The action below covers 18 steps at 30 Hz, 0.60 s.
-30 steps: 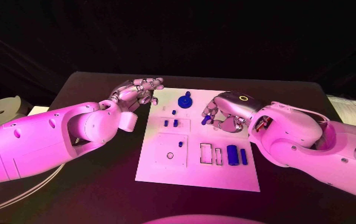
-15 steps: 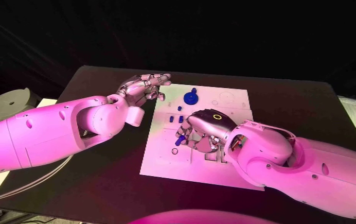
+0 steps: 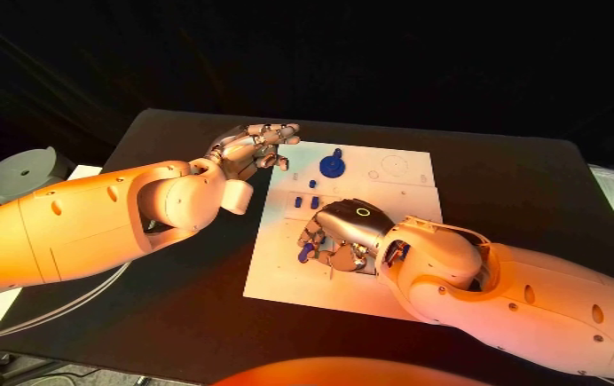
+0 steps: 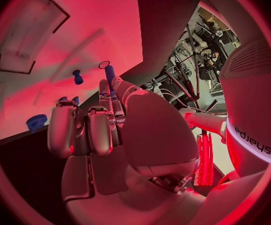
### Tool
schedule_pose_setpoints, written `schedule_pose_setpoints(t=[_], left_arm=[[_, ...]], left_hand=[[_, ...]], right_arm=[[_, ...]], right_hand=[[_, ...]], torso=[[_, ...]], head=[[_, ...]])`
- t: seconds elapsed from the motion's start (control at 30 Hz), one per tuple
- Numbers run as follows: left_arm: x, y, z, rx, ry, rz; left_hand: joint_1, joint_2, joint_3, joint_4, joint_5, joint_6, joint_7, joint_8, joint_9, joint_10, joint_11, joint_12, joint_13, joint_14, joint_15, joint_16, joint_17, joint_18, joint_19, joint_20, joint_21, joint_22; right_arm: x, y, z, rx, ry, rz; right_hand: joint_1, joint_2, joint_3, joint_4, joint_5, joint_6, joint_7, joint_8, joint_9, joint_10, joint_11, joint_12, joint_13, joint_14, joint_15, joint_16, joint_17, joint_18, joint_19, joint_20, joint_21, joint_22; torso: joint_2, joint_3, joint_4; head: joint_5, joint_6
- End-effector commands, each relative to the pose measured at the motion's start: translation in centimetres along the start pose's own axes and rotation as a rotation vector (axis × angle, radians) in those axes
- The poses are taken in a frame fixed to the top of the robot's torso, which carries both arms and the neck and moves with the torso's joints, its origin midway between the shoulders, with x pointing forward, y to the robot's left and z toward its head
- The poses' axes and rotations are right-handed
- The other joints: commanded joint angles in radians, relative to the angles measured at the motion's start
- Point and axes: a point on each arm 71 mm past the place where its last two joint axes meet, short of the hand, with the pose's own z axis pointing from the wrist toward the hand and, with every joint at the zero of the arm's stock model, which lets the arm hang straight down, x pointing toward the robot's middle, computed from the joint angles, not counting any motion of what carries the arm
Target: Assemble the parts on the task board
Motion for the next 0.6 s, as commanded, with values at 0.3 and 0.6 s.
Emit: schedule_pose_setpoints(t=[0.3,0.6], left_arm=[[0.29,-0.01,0.06,0.005,0.024,-0.005],[0.23,-0.02,0.05,0.005,0.023,-0.004]], left_hand=[[0.002,0.002,0.001,-0.005,0.002,-0.007,0.000,0.001,0.000,-0.007,-0.004,0.004,0.001,-0.007,0.003,-0.004,-0.001,0.011,-0.004,0.001,0.002,-0.002],[0.002,0.002,0.001,-0.005,0.002,-0.007,0.000,0.001,0.000,-0.007,-0.004,0.004,0.001,-0.007,0.003,-0.004,-0.001,0.011,-0.004,0.001,0.002,-0.002]], right_arm=[[0.77,-0.28,0.40,0.001,0.040,-0.045],[0.87,-0.37,0.51,0.019,0.049,-0.075]], right_hand=[[0.000,-0.011,0.005,-0.001,0.004,0.010,0.011,0.003,0.002,-0.001,0.007,-0.007,0.001,0.056,0.000,0.001,-0.002,0.008,0.003,0.004,0.001,-0.001],[-0.002,-0.012,0.006,-0.001,0.004,0.011,0.012,0.003,0.003,0.001,0.008,-0.008,0.001,0.056,0.001,0.002,-0.001,0.008,0.003,0.004,0.002,-0.001]], torso=[[0.000,0.0008,0.0000],[0.000,0.0007,-0.0012]], head=[[0.003,-0.005],[0.004,-0.007]])
